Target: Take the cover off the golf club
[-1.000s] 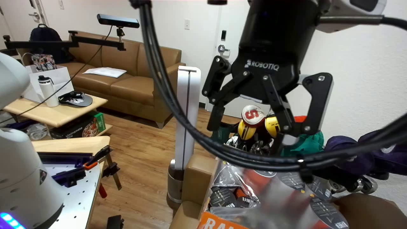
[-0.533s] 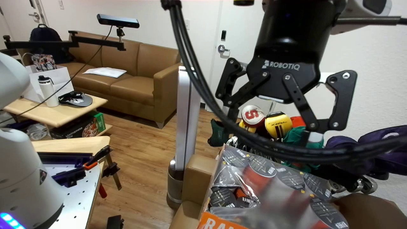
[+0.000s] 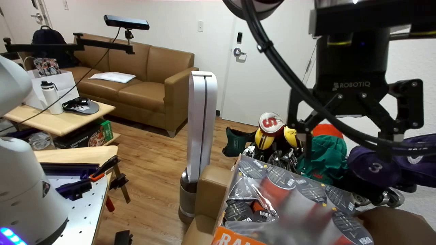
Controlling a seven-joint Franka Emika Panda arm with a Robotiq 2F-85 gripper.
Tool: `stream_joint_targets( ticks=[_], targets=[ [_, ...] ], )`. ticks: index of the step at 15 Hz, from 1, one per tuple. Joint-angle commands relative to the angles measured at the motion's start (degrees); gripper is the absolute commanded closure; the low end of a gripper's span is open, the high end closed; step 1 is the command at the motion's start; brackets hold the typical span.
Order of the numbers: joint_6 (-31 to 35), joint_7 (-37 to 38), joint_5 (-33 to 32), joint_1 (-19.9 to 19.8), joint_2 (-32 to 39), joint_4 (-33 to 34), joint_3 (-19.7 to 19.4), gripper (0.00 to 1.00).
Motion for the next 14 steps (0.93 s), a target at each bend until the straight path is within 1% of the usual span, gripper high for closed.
stream_joint_targets(
  ticks=[1, 3, 5, 6, 7, 10, 12, 14],
  targets=[
    [6.24, -9.90, 2.09, -1.29, 5.81, 4.71, 1.97, 0.00],
    [8.60, -15.07, 3.18, -1.34, 7.97, 6.36, 3.15, 0.00],
    [10.21, -20.91, 4.61, -1.63, 8.46, 6.64, 4.30, 0.00],
    [7.47, -19.35, 4.17, -1.59, 7.79, 6.60, 4.10, 0.00],
    [8.40, -16.00, 2.79, -1.02, 7.67, 5.47, 4.10, 0.00],
    [8.32, -16.61, 2.84, -1.22, 7.76, 5.70, 4.13, 0.00],
    [14.41, -22.17, 0.80, -1.75, 9.25, 5.99, 4.30, 0.00],
    [17.83, -27.60, 2.04, -2.18, 11.48, 7.44, 4.80, 0.00]
  ],
)
